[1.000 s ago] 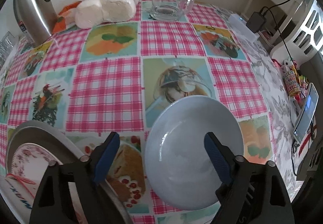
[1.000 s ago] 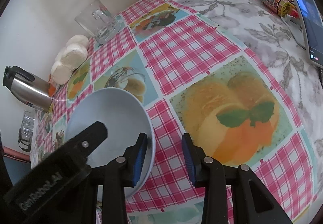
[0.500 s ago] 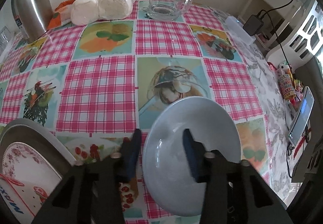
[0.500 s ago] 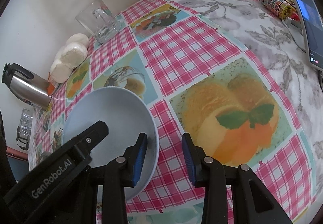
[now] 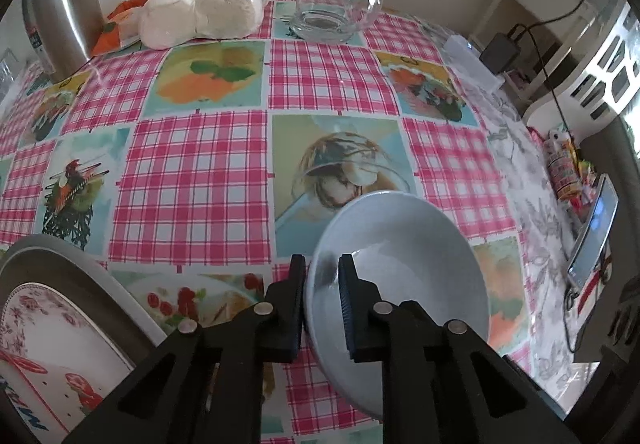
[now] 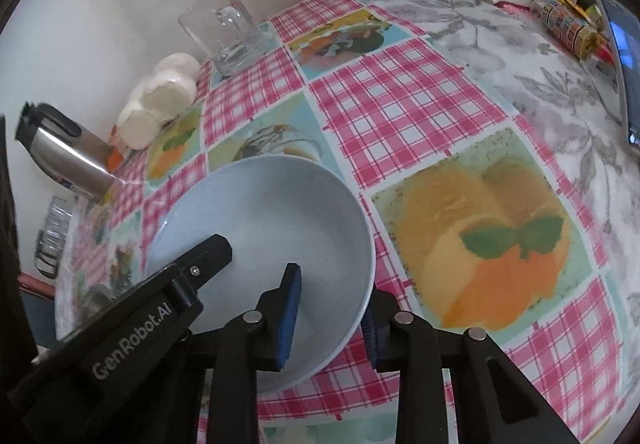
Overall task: Organize plates and bowls
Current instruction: 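Lift the pale blue bowl with both tools and carry it over the basin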
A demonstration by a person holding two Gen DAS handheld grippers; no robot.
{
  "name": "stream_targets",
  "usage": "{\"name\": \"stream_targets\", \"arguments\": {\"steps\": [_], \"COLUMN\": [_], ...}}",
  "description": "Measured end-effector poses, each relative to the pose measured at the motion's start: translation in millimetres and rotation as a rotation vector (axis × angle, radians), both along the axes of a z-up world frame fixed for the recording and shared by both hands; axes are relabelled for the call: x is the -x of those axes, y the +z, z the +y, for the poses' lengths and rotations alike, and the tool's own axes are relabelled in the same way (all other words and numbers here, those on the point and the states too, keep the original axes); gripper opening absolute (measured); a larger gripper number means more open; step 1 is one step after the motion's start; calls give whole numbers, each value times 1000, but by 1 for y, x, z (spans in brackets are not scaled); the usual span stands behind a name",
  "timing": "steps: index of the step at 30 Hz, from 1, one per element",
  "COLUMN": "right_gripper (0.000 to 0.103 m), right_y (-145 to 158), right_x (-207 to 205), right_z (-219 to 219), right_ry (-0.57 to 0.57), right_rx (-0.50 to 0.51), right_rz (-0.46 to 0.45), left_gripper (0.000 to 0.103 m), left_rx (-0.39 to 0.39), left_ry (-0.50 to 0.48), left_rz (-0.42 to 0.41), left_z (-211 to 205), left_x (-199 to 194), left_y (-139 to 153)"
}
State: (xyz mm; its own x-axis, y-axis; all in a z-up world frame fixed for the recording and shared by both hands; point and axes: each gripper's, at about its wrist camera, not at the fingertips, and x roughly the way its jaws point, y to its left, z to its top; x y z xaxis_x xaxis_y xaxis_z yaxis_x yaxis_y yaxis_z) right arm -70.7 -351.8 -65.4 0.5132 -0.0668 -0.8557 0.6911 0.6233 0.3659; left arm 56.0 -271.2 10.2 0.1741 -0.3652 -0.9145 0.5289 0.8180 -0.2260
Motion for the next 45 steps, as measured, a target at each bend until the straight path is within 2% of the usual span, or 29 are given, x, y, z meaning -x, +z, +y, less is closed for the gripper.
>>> {"name": "stream_targets", "arguments": {"steps": [2, 6, 15, 24, 38, 45], "right_gripper": [30, 30, 30, 30, 30, 30], "right_y": [1, 14, 82, 126, 155, 150], "right_x": [2, 4, 13, 10, -19, -28], "right_z": [-2, 0, 16, 51, 122, 153], "right_ry": [-4, 1, 3, 35, 147, 201], "right_rx": [-21, -1, 100, 162, 198, 173], "right_rz": [-23, -47, -159, -215, -246, -245], "left_gripper": [17, 17, 17, 17, 17, 17], "left_rx": [15, 47, 162, 225, 282, 289], "left_ry": [0, -1, 4, 48, 157, 206], "left_rz": [3, -30, -94, -111, -118, -95], "left_z": [2, 5, 29, 72, 155, 195], "left_x": [-1, 1, 4, 1, -16, -19], "left_y": [4, 25, 89, 125, 146, 143]}}
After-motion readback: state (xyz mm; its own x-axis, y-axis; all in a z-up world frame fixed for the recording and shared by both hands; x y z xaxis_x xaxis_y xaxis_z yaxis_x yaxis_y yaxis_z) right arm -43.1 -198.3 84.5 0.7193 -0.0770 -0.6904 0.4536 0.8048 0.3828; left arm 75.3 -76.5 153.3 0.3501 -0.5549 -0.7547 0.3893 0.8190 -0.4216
